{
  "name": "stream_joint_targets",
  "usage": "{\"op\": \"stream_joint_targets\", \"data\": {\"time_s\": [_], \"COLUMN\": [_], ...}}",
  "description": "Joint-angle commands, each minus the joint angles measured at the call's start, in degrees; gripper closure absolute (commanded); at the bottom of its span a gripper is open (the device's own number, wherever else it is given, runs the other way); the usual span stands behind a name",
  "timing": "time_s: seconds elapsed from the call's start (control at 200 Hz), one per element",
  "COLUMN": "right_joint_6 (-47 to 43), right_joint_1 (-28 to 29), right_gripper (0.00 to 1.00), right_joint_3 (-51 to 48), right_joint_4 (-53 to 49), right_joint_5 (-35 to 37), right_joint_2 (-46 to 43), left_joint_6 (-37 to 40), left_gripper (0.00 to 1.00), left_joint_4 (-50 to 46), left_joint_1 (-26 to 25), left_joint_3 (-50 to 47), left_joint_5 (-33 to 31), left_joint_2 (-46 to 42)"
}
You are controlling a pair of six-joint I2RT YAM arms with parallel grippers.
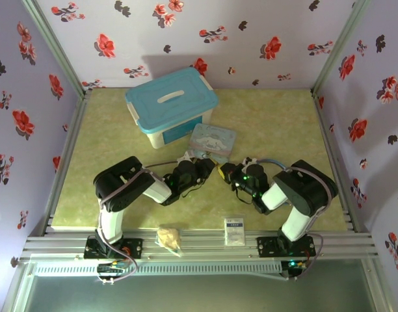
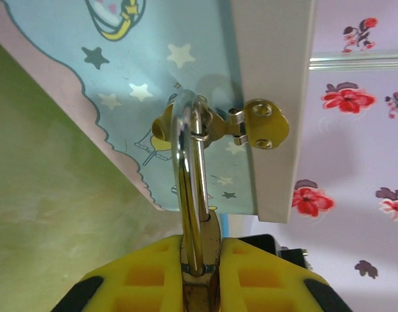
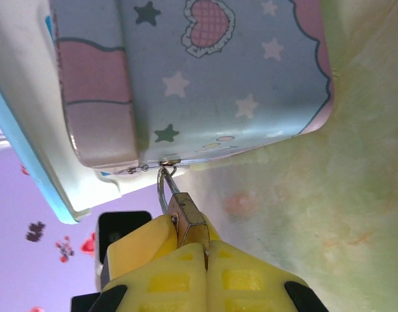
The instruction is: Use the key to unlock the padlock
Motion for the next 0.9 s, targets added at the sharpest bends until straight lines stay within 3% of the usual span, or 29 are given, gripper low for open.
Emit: {"op": "stream_joint_targets", "data": {"time_s": [0.0, 0.17, 0.26, 0.485, 0.56, 0.72, 0.895], "right_joint_6": [6.15, 6.70, 0.73, -21.99, -23.76, -17.63, -6.41], "right_joint_1": [0.34, 0.47, 0.75, 4.54, 4.38, 2.15, 1.02], "right_gripper": [1.00, 1.00, 1.00, 1.00, 1.00, 1.00, 0.98], "right_joint_3": [1.92, 2.85, 2.90, 9.08, 10.67, 9.12, 6.02], "right_joint_4": [6.46, 6.46, 3.11, -37.05, -43.67, -35.40, -11.83], "right_joint_5": [-2.36, -3.57, -3.68, 2.39, 3.73, -1.48, -5.75], "right_joint_2": [-1.13, -1.06, -2.86, -18.11, -21.33, -19.07, -9.54], "left_joint_6": [-1.28, -2.97, -3.84, -4.50, -4.50, -4.63, -4.68], "left_gripper": [1.00, 1.00, 1.00, 1.00, 1.00, 1.00, 1.00], "left_joint_4": [6.70, 7.85, 8.53, 8.41, 8.41, 8.63, 8.67], "left_joint_1": [-2.25, -2.56, -2.71, -3.01, -3.15, -3.37, -3.38], "left_joint_3": [0.58, 0.92, 1.33, 1.98, 1.85, 1.83, 1.50], "left_joint_5": [6.36, 6.71, 7.07, 7.23, 7.15, 7.14, 6.94], "left_joint_2": [-0.42, -0.59, -0.66, -0.64, -0.58, -0.66, -0.64]}}
